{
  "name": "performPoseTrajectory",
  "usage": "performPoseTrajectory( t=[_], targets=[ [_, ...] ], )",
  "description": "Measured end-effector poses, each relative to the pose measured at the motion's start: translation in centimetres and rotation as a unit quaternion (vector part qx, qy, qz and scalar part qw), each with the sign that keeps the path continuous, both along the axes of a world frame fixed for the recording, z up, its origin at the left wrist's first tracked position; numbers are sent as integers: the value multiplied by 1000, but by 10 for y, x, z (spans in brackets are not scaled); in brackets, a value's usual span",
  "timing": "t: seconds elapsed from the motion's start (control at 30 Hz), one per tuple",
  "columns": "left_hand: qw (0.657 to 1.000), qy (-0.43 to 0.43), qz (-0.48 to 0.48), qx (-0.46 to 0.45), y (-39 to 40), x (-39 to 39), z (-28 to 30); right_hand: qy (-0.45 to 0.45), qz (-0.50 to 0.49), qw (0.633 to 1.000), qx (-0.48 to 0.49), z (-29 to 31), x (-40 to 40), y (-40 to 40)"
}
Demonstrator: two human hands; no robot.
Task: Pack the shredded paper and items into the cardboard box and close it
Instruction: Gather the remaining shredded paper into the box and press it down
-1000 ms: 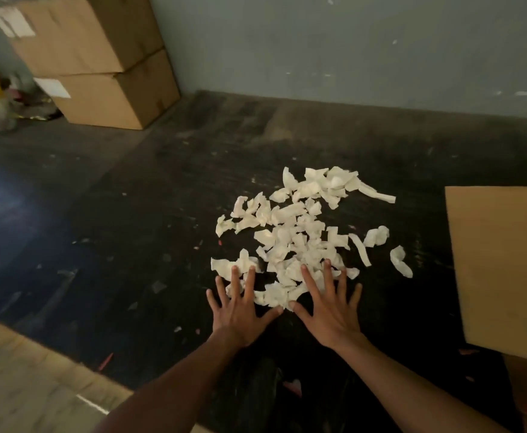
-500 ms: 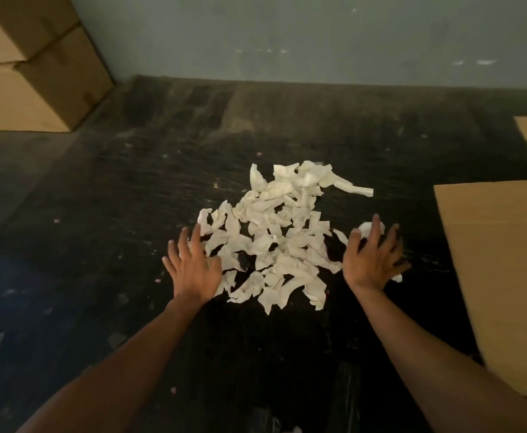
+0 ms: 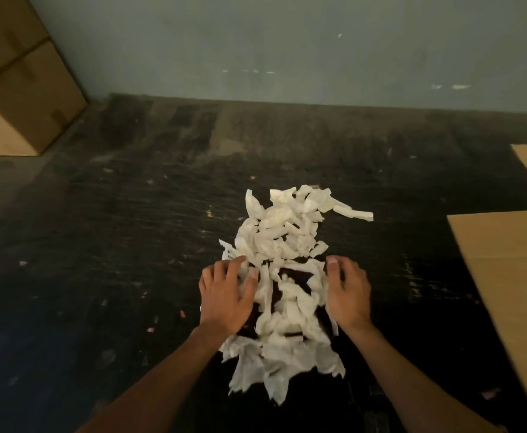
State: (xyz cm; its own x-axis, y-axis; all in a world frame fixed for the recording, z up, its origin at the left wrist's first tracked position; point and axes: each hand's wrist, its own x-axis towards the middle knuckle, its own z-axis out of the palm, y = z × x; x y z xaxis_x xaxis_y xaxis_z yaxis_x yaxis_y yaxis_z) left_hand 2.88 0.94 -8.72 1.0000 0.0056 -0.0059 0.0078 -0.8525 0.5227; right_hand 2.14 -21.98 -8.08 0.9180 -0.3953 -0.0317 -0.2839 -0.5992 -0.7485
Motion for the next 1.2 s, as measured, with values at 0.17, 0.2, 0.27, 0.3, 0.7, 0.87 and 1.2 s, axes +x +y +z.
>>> performPoseTrajectory(
  t=[0.17, 0.2, 0.27, 0.3, 0.7, 0.87, 1.2],
  targets=[
    [998, -61, 8, -7, 8, 68, 18, 7, -39, 999, -17, 28, 78, -21],
    [998, -56, -8, 9, 8, 87, 20, 40, -19, 998, -35, 31, 98, -27],
    [998, -24, -38, 36, 4, 127, 22, 104, 17, 993, -56, 30, 141, -43],
    [998, 3, -53, 41, 1, 147, 24, 135, 30, 988, -70, 31, 160, -50],
    [969, 164, -181, 22, -56, 236, 5, 216, 228, 945, -94, 32, 209, 4],
    [964, 169, -189, -81, -46, 203, 24, 154, 215, 962, 67, 38, 169, 16],
    [957, 108, -248, -107, 36, 75, 88, 145, 281, 926, 204, 97, 30, -2]
  ],
)
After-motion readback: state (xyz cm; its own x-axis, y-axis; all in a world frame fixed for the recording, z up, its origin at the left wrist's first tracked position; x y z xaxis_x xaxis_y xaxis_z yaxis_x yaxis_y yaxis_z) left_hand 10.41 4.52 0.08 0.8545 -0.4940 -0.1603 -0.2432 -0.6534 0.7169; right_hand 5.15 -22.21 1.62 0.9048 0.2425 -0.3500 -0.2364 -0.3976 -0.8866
